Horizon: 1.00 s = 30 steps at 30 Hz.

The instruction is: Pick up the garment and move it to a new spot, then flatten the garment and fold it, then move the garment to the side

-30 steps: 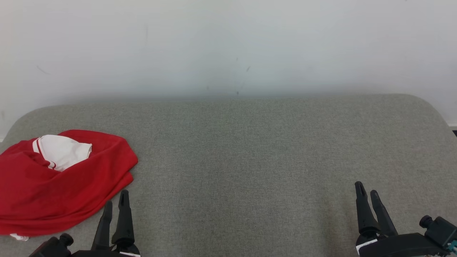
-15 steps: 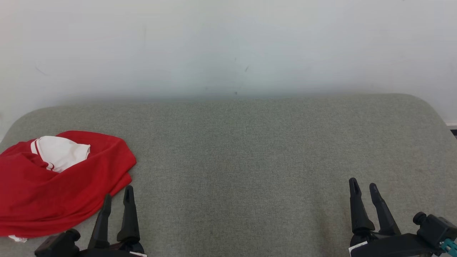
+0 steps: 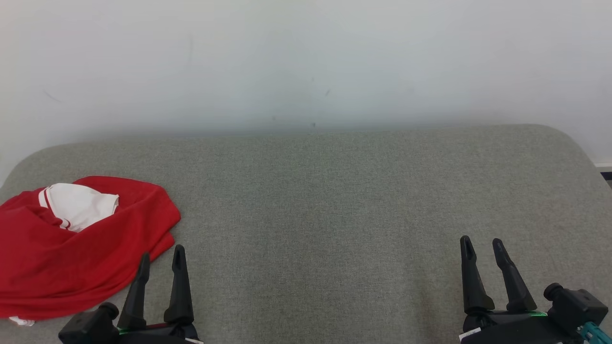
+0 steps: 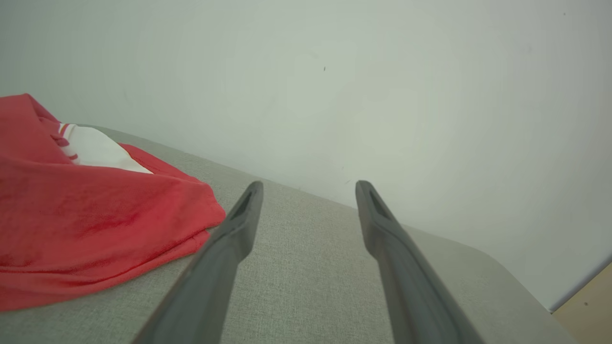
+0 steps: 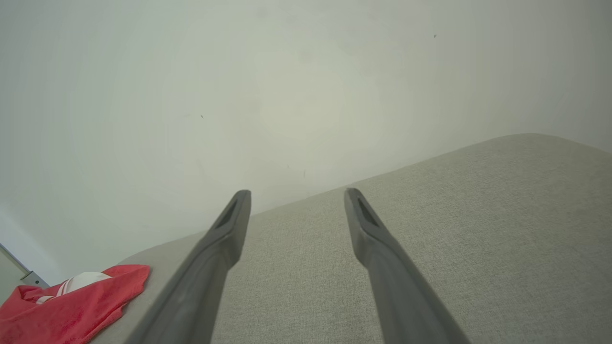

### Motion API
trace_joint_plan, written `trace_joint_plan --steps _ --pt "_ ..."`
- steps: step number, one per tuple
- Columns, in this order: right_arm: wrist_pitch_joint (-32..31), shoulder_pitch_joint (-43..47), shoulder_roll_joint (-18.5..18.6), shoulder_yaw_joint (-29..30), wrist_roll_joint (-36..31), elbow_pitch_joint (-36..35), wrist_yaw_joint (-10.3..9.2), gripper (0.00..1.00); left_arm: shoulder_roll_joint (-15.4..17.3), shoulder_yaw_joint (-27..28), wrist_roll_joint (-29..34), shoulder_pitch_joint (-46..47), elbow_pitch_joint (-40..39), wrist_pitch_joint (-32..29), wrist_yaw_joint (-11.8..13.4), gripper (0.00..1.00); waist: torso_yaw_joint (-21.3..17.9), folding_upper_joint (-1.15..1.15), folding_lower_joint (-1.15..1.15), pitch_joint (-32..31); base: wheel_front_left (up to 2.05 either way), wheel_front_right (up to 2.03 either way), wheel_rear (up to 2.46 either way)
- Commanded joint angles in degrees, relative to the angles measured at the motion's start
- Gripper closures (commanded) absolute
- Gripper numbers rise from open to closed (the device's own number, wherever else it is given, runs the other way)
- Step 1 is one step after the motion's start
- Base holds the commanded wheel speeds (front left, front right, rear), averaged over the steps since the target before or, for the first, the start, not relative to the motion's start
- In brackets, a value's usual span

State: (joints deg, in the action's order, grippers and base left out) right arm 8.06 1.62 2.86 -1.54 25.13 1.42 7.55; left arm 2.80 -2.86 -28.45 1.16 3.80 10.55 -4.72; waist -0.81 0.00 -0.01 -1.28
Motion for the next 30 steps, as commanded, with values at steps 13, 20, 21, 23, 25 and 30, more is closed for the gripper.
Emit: trace_joint_plan --steps 13,20,21,23,25,30 --pt "2.58 0.89 0.06 -1.15 -8.22 -1.86 -0.09 0.00 0.12 -0.36 8.53 0.24 -1.44 1.71 0.61 0.00 -0.20 0.00 0.01 -0.35 0.00 0.00 0.00" --pt "3.64 1.22 0.03 -1.76 -11.38 -2.39 -0.09 0.00 0.12 -0.62 12.39 0.24 -1.17 2.43 0.97 0.00 -0.18 0.00 0.01 -0.29 0.00 0.00 0.00" --pt "3.79 1.24 0.03 -1.83 -11.80 -2.45 -0.09 0.00 0.12 -0.73 12.92 0.25 -1.16 2.54 1.05 0.00 -0.19 0.00 0.01 -0.26 0.00 0.00 0.00" --pt "4.05 1.24 0.03 -2.00 -12.56 -2.60 -0.09 0.00 0.12 -0.90 13.95 0.31 -1.18 2.66 1.09 0.00 -0.22 0.00 0.01 -0.24 0.00 0.00 0.00" --pt "4.35 1.27 0.03 -2.20 -13.47 -2.71 -0.10 0.00 0.12 -0.99 14.87 0.36 -1.22 2.84 1.22 0.00 -0.26 0.00 0.01 -0.26 0.00 0.00 0.00" --pt "5.06 1.52 0.04 -2.51 -15.59 -3.04 -0.10 0.00 0.12 -1.27 17.20 0.23 -1.20 3.24 1.33 0.00 -0.39 0.00 0.01 -0.41 0.00 0.00 0.00"
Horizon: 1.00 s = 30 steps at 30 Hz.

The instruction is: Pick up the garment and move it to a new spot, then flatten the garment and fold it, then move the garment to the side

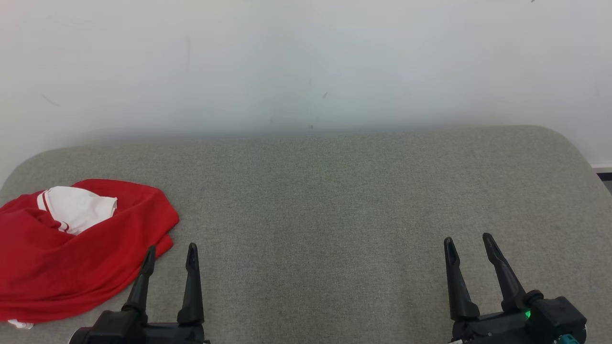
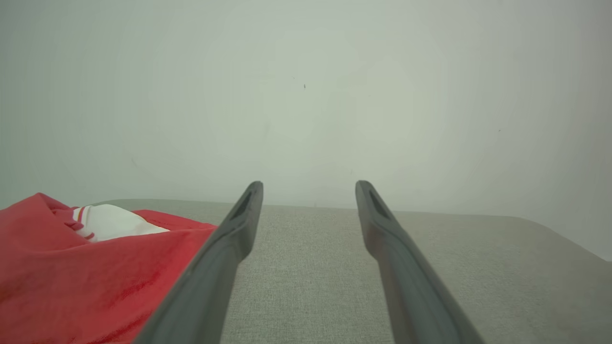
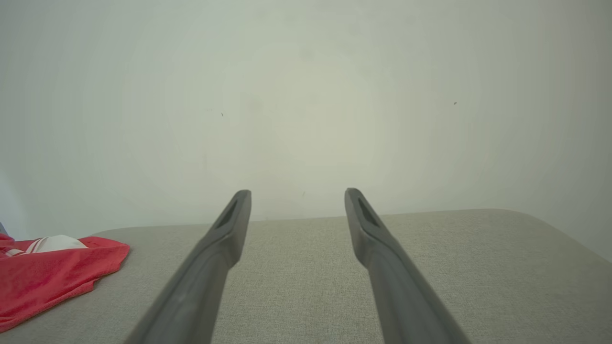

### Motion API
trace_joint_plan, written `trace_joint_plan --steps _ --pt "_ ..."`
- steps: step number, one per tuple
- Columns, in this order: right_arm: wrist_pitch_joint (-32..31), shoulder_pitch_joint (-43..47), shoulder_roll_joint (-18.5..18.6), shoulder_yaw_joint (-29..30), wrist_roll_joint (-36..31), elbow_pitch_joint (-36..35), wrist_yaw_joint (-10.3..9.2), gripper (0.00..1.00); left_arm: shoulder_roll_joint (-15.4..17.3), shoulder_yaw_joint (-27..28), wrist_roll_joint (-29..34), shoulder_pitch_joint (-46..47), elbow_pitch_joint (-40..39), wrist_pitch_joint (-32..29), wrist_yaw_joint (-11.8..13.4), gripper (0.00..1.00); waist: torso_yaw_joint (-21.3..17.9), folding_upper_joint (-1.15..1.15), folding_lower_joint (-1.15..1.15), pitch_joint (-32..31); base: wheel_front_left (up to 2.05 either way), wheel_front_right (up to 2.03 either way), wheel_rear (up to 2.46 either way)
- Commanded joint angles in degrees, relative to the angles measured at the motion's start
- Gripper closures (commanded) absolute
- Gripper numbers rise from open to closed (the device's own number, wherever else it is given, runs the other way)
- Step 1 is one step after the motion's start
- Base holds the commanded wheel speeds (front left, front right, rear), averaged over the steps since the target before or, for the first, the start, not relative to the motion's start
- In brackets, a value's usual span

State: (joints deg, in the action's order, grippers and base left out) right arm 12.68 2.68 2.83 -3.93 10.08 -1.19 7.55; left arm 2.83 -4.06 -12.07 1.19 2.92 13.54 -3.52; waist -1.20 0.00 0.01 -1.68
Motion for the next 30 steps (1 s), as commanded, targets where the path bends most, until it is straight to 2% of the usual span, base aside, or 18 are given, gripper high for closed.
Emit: trace_joint_plan --steps 1,18,30 --pt "0.61 0.51 0.08 -0.14 -0.95 -0.51 -0.10 0.00 0.09 -0.10 1.37 0.21 -0.32 0.39 0.14 0.00 0.00 0.00 -0.01 -0.03 0.00 0.00 0.00" --pt "2.65 1.04 0.10 -1.33 -6.91 -1.33 -0.12 0.00 0.09 -0.08 8.50 0.70 0.30 1.74 -0.36 0.00 0.46 0.00 -0.01 -0.15 0.00 0.00 0.00" --pt "2.54 1.19 0.09 -1.37 -6.94 -1.29 -0.12 0.00 0.09 -0.38 8.04 0.94 0.24 1.67 -0.10 0.00 0.74 0.00 -0.01 0.04 0.00 0.00 0.00"
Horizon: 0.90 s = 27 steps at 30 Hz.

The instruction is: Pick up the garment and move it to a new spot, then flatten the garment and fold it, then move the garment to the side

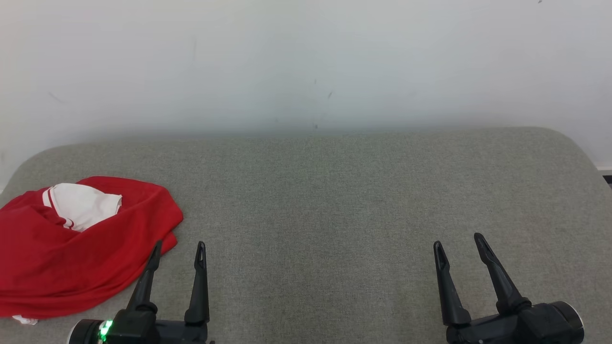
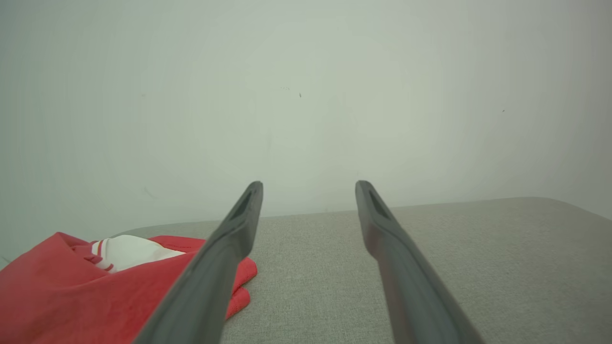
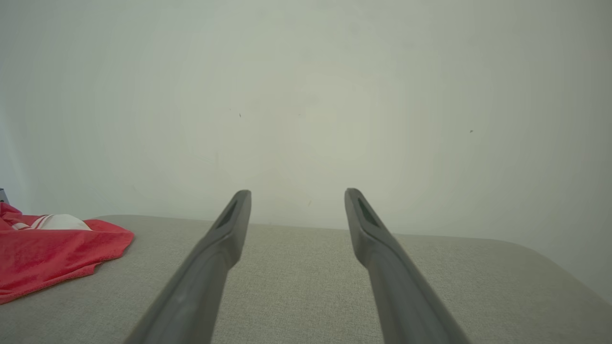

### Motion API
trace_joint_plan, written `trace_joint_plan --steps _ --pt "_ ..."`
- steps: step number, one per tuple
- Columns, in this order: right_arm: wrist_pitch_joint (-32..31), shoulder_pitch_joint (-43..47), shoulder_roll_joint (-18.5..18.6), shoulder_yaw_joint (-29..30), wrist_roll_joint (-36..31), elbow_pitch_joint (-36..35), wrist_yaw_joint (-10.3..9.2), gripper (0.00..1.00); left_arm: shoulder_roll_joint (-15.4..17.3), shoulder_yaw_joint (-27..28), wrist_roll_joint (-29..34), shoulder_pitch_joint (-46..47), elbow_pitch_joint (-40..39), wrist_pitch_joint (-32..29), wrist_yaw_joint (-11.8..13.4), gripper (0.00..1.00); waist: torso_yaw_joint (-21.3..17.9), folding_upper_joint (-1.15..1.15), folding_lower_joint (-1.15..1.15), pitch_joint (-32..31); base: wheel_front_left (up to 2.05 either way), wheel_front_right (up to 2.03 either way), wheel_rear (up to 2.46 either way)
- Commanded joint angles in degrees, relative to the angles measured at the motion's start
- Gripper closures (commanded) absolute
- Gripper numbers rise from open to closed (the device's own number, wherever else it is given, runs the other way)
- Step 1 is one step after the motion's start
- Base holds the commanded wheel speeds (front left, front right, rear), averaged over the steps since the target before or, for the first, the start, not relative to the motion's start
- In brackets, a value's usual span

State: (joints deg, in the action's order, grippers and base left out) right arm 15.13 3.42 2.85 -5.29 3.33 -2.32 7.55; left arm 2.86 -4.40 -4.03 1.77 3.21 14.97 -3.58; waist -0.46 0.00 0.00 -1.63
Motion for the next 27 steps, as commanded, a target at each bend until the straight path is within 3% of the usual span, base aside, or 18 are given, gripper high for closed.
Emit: trace_joint_plan --steps 1,14,27 --pt "0.09 0.49 0.07 -0.03 -0.24 -0.15 -0.12 0.00 0.06 -0.08 -0.02 0.33 -0.01 0.24 -0.03 0.00 -0.01 0.00 0.00 -0.05 0.00 0.00 0.00" --pt "0.09 1.06 0.07 -0.48 0.32 -0.12 -0.12 0.00 0.05 -0.11 -1.17 0.59 1.87 0.24 0.54 0.00 2.83 0.00 0.00 -0.09 0.00 0.00 0.00" --pt "0.08 1.81 0.07 -1.11 0.83 0.08 -0.12 0.00 0.06 0.74 -2.89 -0.45 2.82 0.24 0.61 0.00 11.69 0.00 0.00 -0.76 0.00 0.00 0.00"
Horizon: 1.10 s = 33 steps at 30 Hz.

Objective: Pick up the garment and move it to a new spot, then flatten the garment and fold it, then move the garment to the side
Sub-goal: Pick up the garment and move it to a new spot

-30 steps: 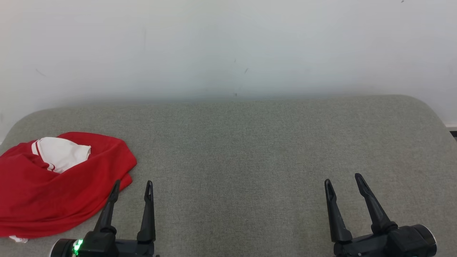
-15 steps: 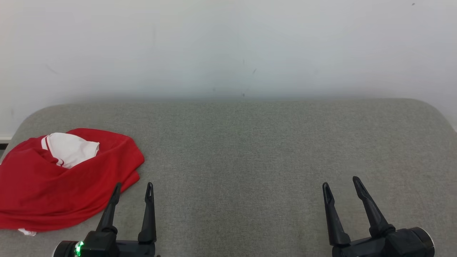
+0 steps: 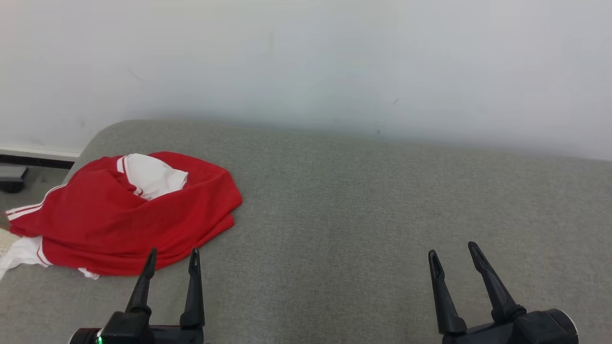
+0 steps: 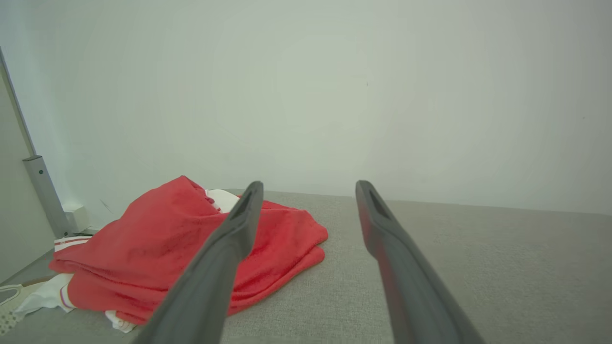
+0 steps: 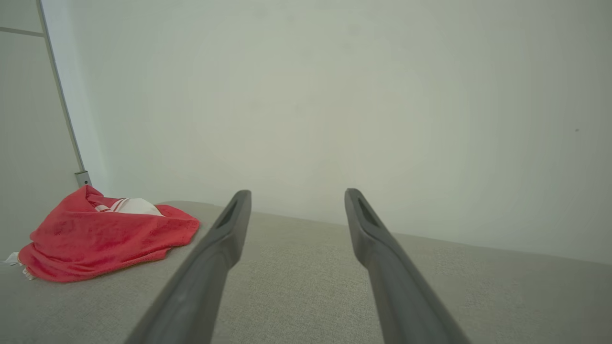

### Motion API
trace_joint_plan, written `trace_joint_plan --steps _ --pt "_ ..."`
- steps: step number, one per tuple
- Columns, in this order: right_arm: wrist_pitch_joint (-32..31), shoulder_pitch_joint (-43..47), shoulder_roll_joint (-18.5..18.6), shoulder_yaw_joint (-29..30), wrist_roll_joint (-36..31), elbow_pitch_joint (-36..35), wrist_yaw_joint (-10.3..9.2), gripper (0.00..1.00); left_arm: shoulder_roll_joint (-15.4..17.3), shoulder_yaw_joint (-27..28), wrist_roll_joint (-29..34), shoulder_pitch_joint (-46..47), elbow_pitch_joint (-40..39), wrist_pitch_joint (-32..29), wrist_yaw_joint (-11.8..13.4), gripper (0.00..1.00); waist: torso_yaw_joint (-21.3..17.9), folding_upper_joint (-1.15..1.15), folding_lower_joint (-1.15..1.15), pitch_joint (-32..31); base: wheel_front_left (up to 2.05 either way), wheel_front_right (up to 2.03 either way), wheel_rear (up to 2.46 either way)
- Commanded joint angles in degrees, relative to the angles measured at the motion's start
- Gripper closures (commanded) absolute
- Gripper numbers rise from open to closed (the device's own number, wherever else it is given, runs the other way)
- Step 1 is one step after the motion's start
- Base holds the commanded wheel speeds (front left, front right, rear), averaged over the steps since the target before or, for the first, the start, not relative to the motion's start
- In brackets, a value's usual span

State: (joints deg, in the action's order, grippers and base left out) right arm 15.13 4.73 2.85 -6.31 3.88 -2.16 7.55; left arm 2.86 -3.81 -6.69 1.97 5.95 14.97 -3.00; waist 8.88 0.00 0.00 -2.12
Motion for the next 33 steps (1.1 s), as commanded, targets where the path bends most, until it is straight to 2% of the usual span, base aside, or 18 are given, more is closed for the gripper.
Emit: trace_joint_plan --steps 1,20,26,33 --pt "0.09 0.60 0.07 -0.06 0.26 -0.09 -0.12 0.00 0.05 0.16 -0.09 -0.72 0.17 0.24 0.01 0.00 3.11 0.00 0.00 -0.30 0.00 0.00 0.00" --pt "0.08 0.52 0.07 -1.01 1.06 -0.10 -0.12 0.00 0.04 0.76 0.67 -0.57 1.62 0.24 -1.19 0.00 15.26 0.00 0.00 -0.13 0.00 0.00 0.00" --pt "0.09 0.22 0.07 -1.09 1.27 -0.29 -0.12 0.00 0.04 1.41 0.69 -0.79 2.01 0.24 -1.85 0.00 17.22 0.00 0.00 0.16 0.00 0.00 0.00" --pt "0.08 0.01 0.07 -1.44 1.44 -0.05 -0.12 0.00 0.04 1.54 0.05 -0.82 1.90 0.24 -1.89 0.00 17.64 0.00 0.00 0.60 0.00 0.00 0.00"
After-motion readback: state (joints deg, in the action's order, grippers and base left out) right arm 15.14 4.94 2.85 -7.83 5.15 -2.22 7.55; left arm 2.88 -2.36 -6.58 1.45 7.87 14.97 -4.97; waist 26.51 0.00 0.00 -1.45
